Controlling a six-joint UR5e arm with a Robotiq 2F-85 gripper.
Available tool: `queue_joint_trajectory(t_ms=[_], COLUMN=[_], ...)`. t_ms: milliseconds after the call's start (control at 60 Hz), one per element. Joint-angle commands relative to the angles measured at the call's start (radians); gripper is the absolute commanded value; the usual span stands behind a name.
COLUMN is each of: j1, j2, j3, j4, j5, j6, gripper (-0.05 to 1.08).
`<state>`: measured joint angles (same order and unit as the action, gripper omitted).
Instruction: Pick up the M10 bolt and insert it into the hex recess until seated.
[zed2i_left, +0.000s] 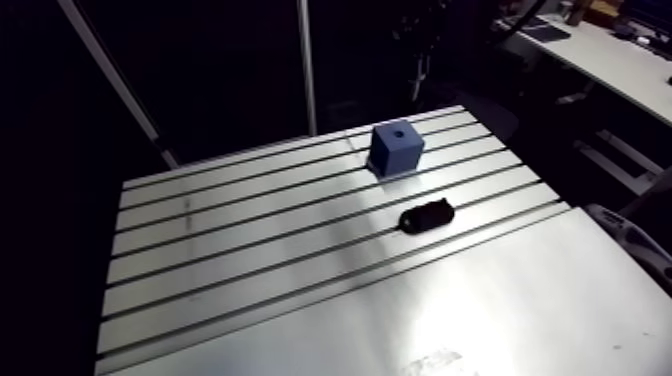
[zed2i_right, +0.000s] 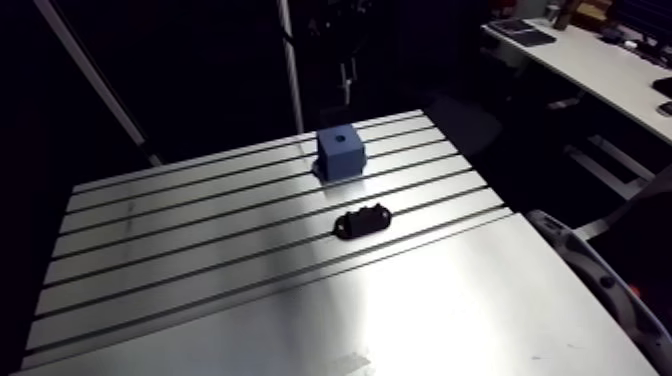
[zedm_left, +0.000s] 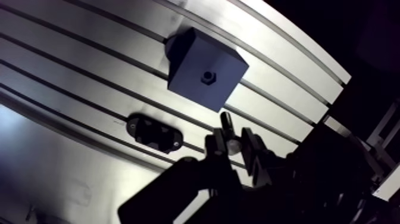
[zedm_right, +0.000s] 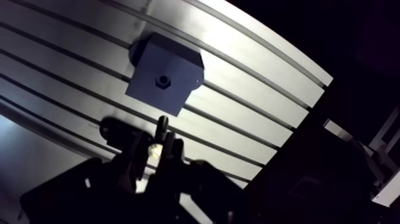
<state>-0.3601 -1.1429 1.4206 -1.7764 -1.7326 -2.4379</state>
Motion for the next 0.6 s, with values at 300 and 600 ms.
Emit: queue_joint_trajectory(t_ms=[300,600], j1=[0.016,0.016], j2=[0.063,0.072], j3=[-0.018,-0.007], j4=[-0.051,-0.054], j5=[0.009,0.006], j6=[0.003,0.01], gripper=[1.04,1.05])
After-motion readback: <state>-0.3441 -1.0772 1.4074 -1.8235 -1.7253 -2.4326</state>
